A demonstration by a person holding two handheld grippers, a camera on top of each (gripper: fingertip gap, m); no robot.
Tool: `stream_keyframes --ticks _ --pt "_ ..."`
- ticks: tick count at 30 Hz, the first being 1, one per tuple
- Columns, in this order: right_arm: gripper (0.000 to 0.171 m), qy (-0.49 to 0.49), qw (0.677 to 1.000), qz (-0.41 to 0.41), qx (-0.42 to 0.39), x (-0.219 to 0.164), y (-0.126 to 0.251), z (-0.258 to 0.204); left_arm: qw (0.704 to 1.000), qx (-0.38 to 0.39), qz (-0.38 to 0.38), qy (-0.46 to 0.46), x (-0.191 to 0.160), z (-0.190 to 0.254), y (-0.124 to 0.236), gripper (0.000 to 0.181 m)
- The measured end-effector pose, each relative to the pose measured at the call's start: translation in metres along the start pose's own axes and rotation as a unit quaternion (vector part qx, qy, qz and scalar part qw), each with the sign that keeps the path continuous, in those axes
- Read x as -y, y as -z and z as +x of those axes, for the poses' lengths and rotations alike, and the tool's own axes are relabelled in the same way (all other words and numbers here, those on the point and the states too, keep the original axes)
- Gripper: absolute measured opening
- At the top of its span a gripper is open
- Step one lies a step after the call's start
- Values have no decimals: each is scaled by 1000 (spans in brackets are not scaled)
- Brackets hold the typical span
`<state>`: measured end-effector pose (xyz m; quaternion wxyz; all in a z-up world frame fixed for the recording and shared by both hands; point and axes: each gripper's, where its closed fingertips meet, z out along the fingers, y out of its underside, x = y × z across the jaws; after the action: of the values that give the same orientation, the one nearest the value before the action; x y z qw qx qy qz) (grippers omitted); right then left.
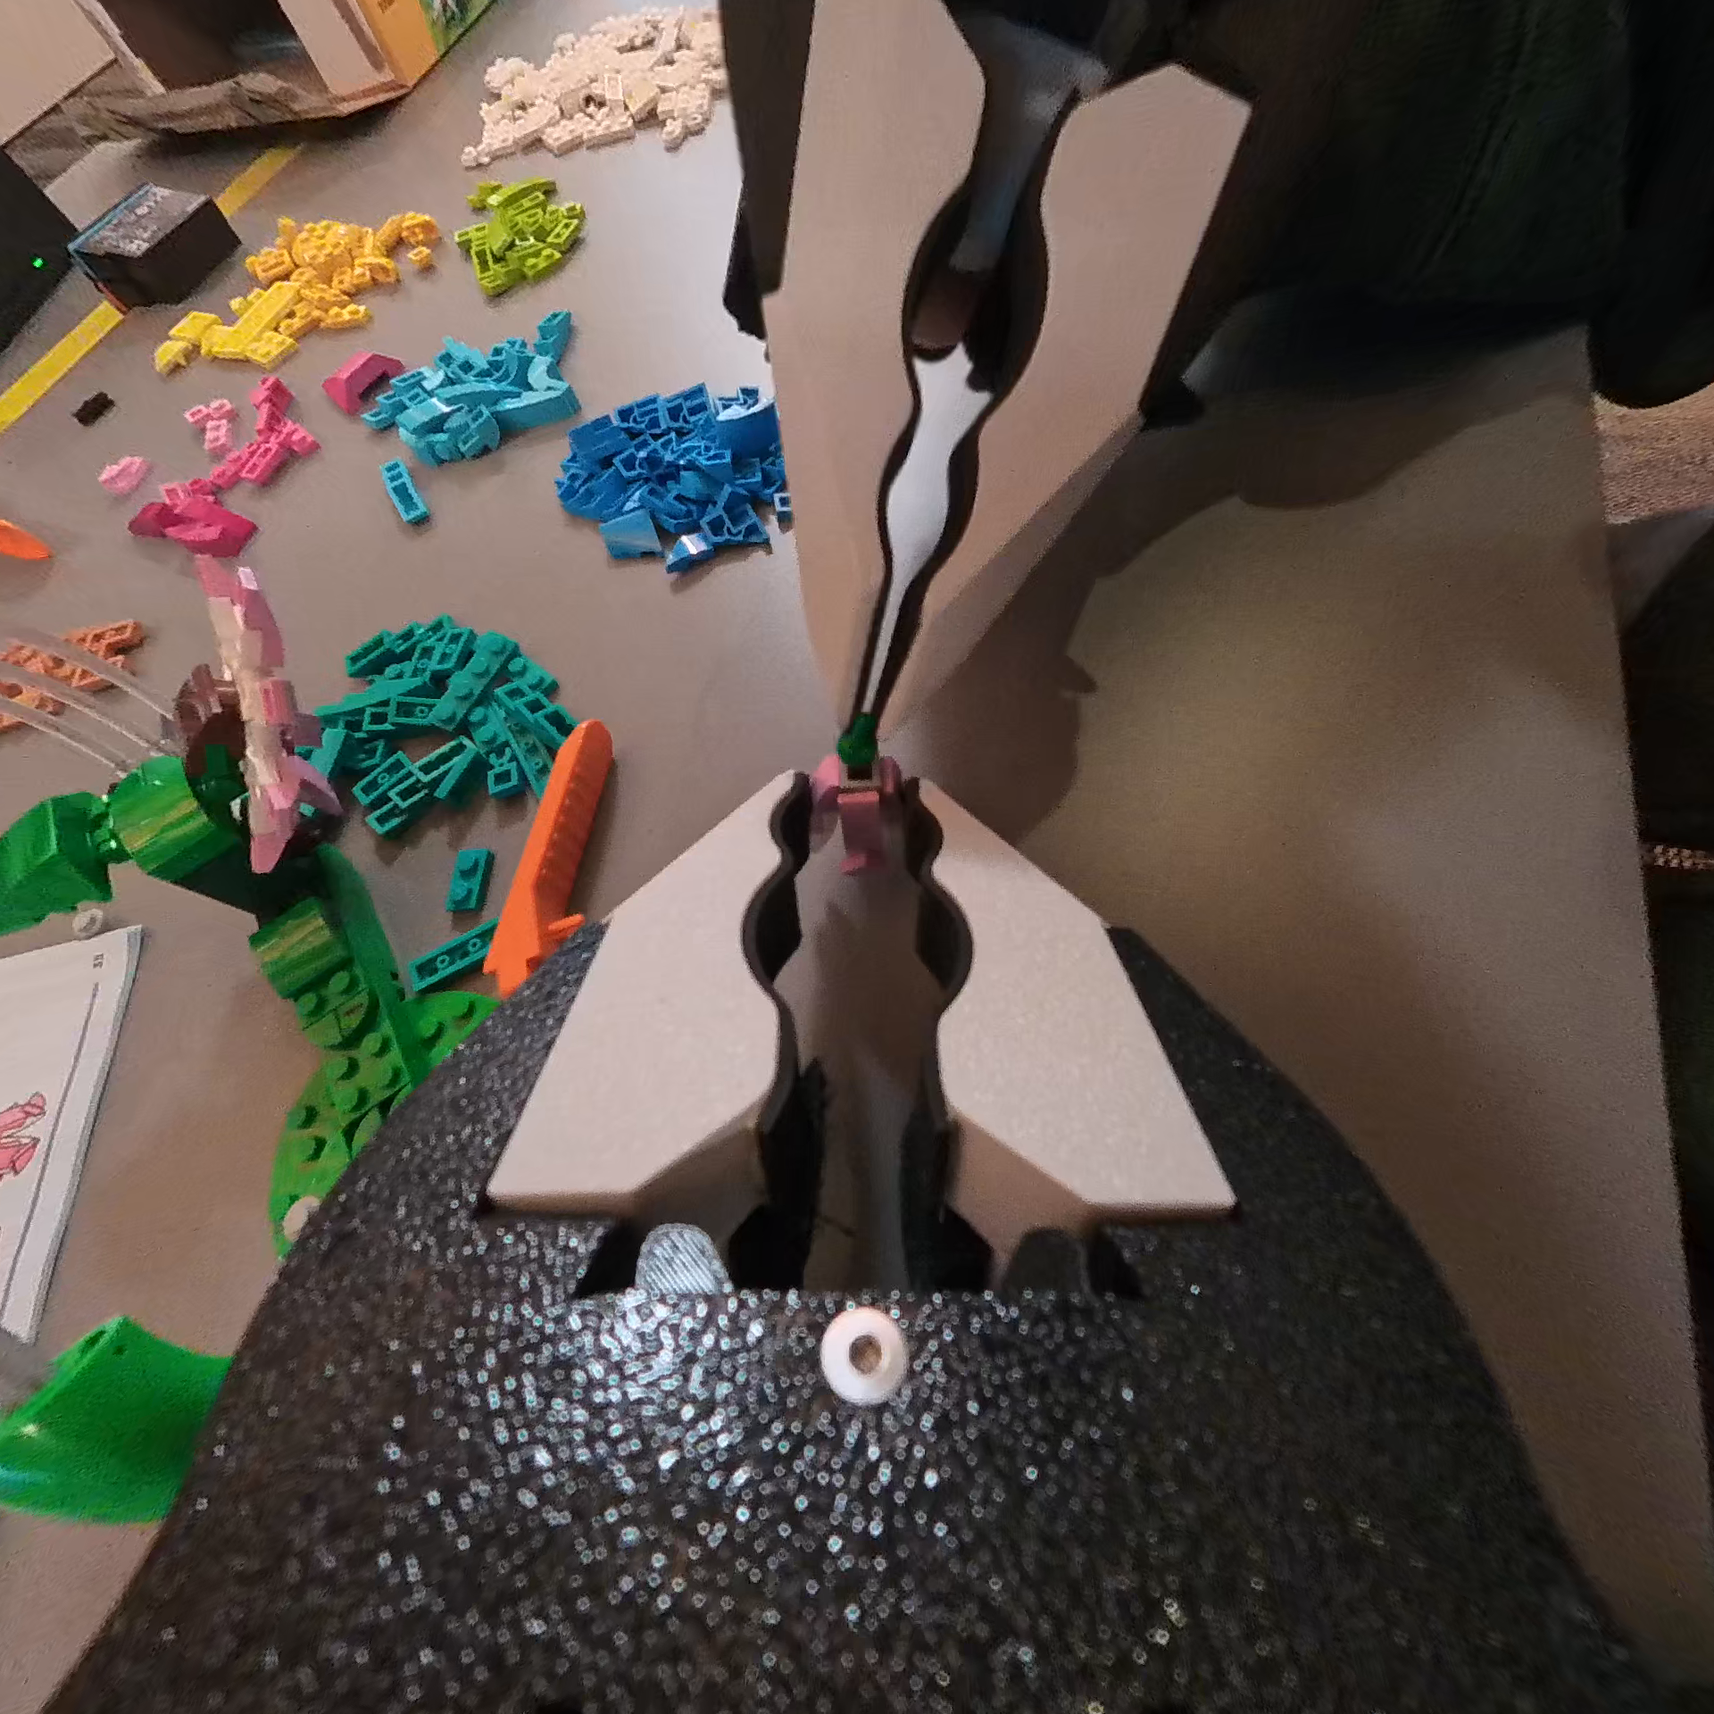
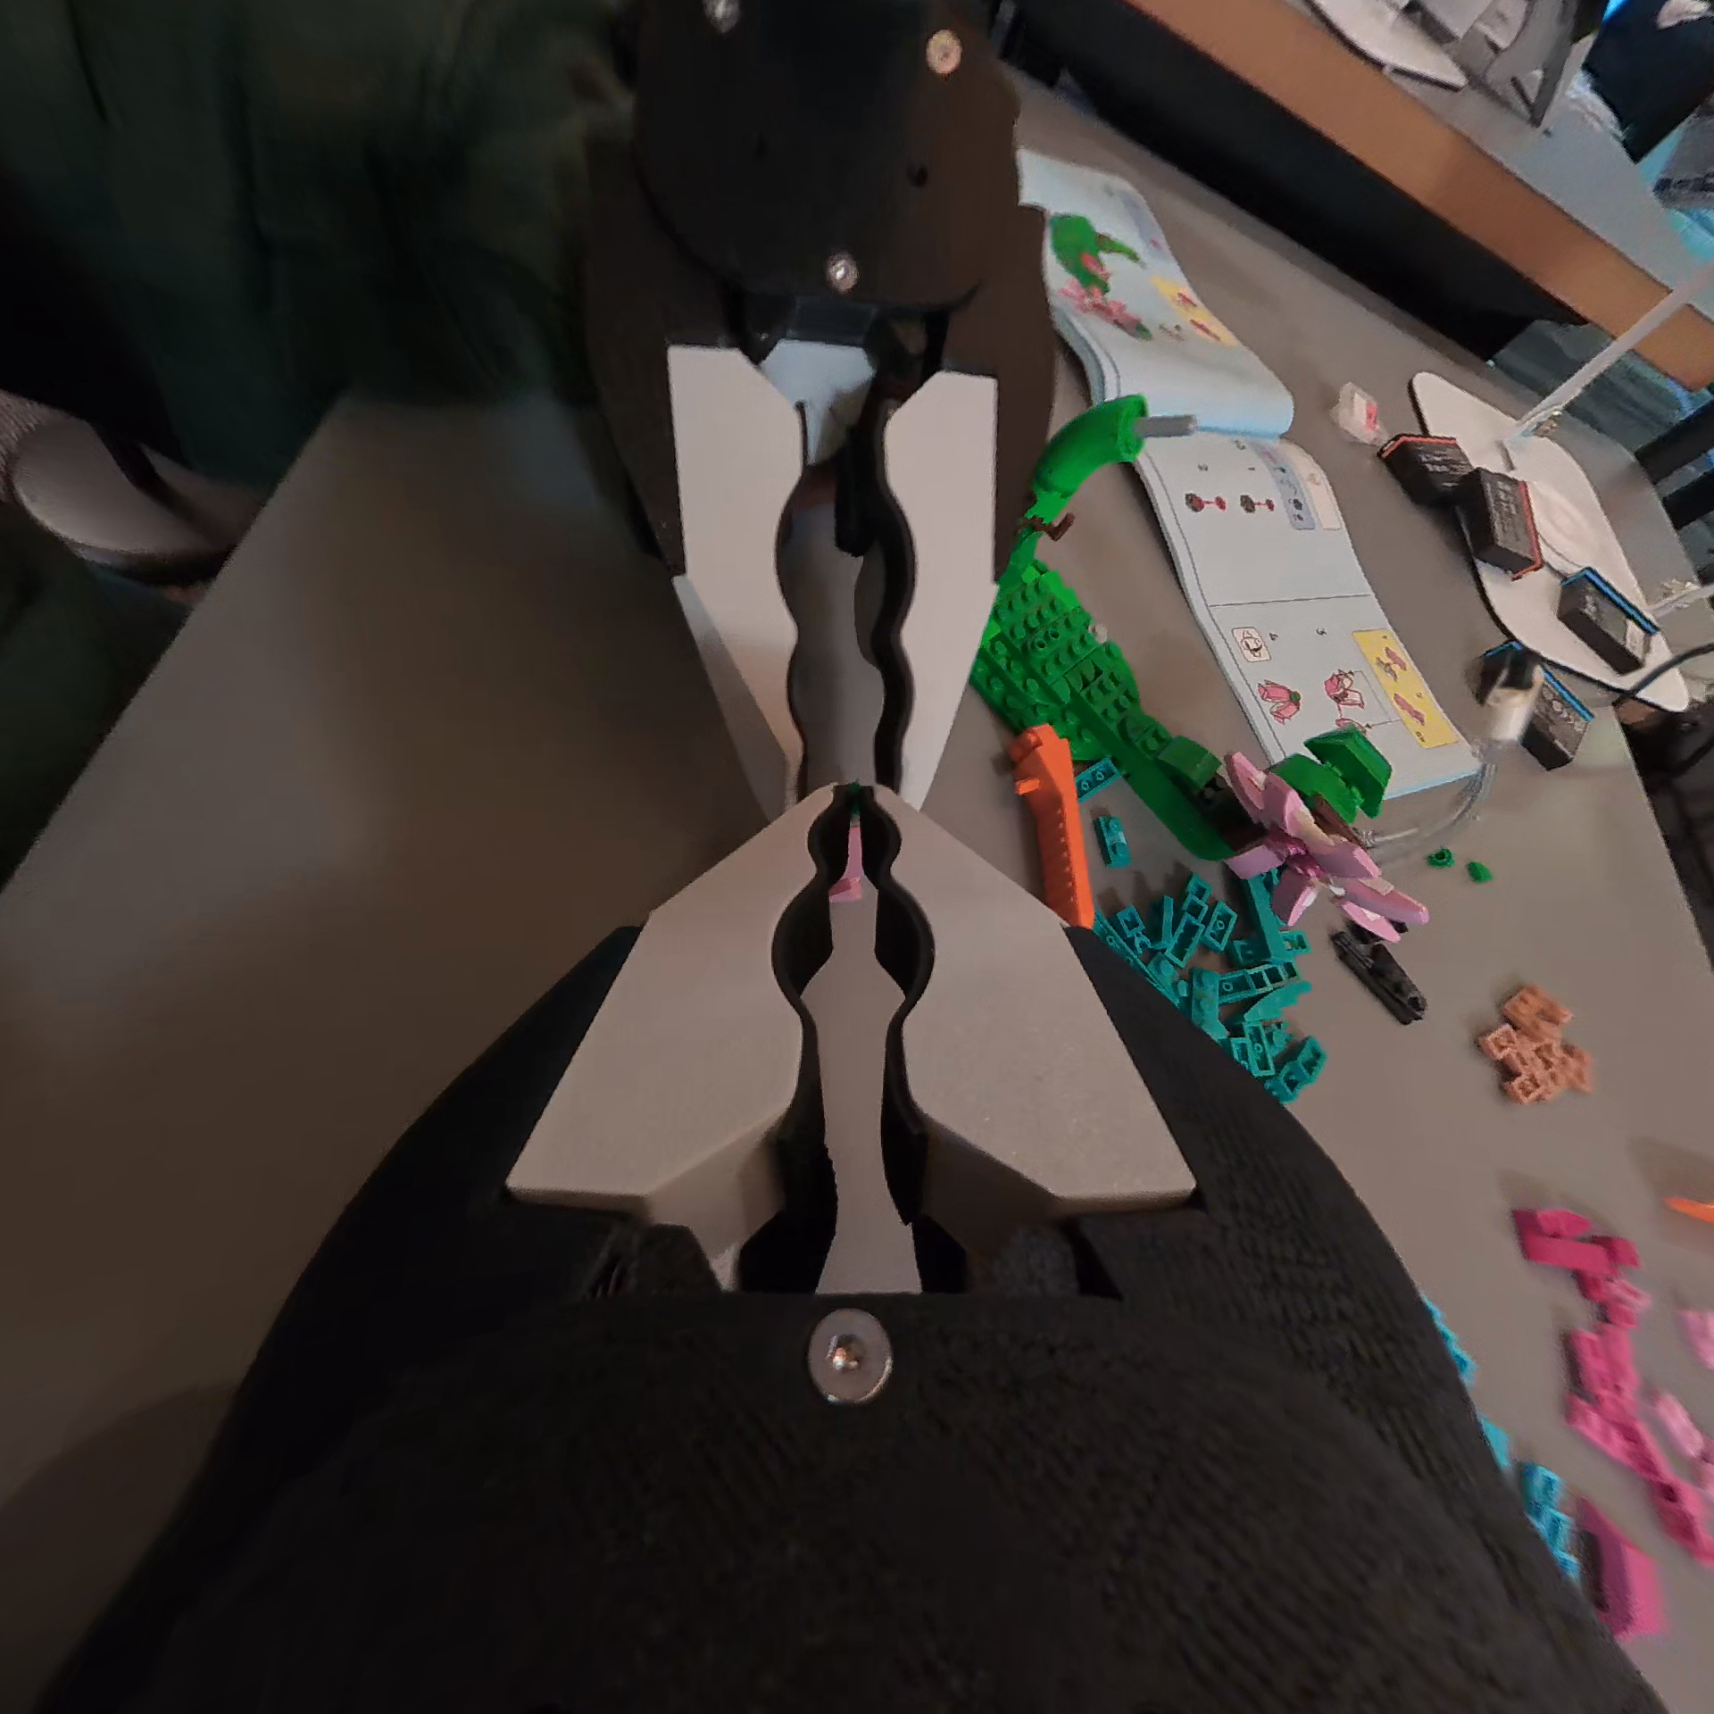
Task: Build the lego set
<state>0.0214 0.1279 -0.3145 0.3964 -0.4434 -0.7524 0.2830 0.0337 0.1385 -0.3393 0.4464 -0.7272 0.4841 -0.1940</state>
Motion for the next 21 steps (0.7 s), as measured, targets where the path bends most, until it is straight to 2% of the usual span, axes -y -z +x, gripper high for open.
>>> stream_keyframes --ticks 9,21 --pt "0 37 998 -45 -12 -3 -2 -3 999 20 -4 -33 0 0 1 18" --pt "0 22 998 -51 -4 -5 1 -3 998 33 -1 -56 2 0 2 18"
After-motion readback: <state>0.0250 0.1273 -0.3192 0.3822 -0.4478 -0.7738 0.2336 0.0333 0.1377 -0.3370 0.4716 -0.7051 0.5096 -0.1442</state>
